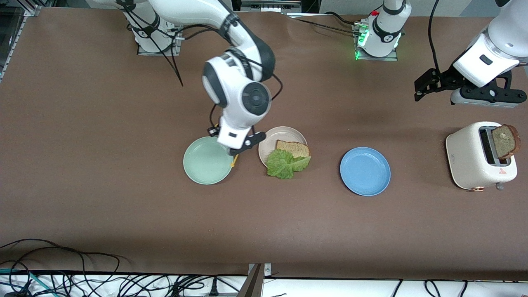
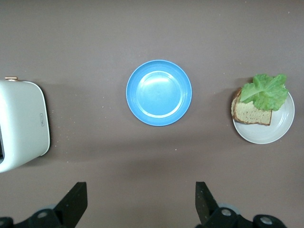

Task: Make sandwich on beige plate with both arms
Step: 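Set the bottle down by the mint plate while the left gripper reaches toaster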

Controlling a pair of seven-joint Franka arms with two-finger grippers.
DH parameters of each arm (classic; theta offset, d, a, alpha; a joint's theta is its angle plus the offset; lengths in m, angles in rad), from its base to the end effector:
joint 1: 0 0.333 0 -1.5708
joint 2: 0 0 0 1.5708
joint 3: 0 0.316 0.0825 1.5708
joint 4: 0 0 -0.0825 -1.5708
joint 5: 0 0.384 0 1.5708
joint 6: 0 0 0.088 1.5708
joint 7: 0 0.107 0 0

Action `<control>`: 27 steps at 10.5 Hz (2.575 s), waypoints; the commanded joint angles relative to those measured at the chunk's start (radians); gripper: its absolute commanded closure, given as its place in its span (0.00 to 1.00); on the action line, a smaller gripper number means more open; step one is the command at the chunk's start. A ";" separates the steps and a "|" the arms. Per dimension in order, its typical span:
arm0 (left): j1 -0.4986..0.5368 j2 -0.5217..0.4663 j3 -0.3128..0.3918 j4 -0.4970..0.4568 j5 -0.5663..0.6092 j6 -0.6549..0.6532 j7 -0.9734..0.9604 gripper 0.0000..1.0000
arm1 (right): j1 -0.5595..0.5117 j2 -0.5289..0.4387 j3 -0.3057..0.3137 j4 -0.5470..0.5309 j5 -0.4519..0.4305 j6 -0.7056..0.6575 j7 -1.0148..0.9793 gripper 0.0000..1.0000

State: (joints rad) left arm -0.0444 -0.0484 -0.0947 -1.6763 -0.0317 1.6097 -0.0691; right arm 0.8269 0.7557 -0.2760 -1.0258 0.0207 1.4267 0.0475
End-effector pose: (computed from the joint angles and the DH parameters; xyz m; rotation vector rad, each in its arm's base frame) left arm 0.5355 -0.0795 0.6044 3.1146 -0.1064 -0.0329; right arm 0.5719 0.4275 0.3882 2.7465 0.7656 -0.3769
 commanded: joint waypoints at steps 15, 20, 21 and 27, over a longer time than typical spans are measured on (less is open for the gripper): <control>0.478 0.347 0.007 0.090 0.201 0.140 0.271 0.00 | -0.595 -0.466 0.176 -0.971 0.304 0.943 -0.992 1.00; 0.548 0.447 0.007 0.084 0.213 0.161 0.307 0.00 | -0.628 -0.356 0.215 -1.024 0.676 1.083 -1.389 1.00; 0.548 0.452 0.007 0.084 0.214 0.161 0.307 0.05 | -0.629 -0.329 0.215 -1.021 0.762 1.083 -1.469 1.00; 0.549 0.475 0.006 0.089 0.279 0.188 0.305 0.41 | -0.658 -0.274 0.215 -1.013 0.828 1.080 -1.572 1.00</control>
State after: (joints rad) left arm 0.4970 0.4046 -0.0783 -1.6157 0.2171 1.8021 0.2225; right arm 0.1894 0.4794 -0.0816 -2.0467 0.8154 2.5029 -1.4935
